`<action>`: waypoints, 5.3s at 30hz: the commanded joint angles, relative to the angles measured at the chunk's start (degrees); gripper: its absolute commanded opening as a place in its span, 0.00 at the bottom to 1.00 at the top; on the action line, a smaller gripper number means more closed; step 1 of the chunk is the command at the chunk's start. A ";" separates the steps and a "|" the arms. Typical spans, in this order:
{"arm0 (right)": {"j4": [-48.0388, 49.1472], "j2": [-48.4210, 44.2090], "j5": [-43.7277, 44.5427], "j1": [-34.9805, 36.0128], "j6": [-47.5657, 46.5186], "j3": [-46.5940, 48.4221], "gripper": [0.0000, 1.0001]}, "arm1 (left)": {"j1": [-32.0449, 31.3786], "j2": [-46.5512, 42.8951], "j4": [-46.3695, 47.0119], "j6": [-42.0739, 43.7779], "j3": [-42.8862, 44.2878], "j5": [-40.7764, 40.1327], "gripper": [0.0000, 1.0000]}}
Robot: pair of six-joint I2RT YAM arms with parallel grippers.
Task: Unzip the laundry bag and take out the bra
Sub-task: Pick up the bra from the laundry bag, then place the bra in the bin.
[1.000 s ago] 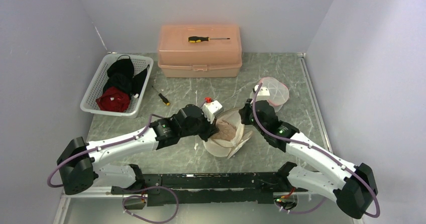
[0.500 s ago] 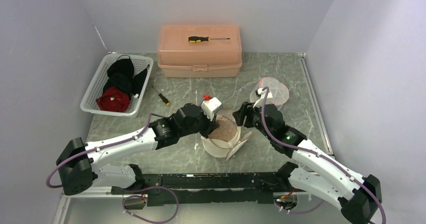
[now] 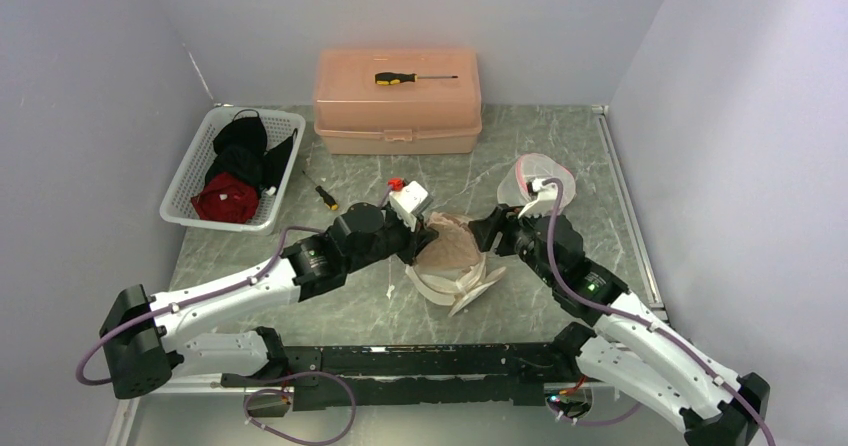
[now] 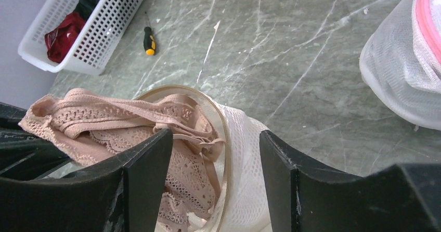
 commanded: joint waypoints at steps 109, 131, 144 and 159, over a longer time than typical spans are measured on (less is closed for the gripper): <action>-5.25 -15.07 1.61 -0.14 1.28 -6.38 0.65 | 74.59 33.53 -18.19 -23.21 28.97 -0.86 0.40; -4.62 -15.09 -0.12 -0.15 0.57 -6.65 0.65 | 70.74 24.30 -18.09 -23.16 24.68 -0.98 0.40; -6.30 -16.48 0.20 -0.15 0.22 -6.48 0.65 | 73.29 34.10 -20.18 -23.57 24.04 -8.75 0.31; -5.81 -14.67 -0.33 -0.16 0.26 -5.69 0.66 | 69.41 16.69 -23.89 -26.29 21.34 -5.88 0.49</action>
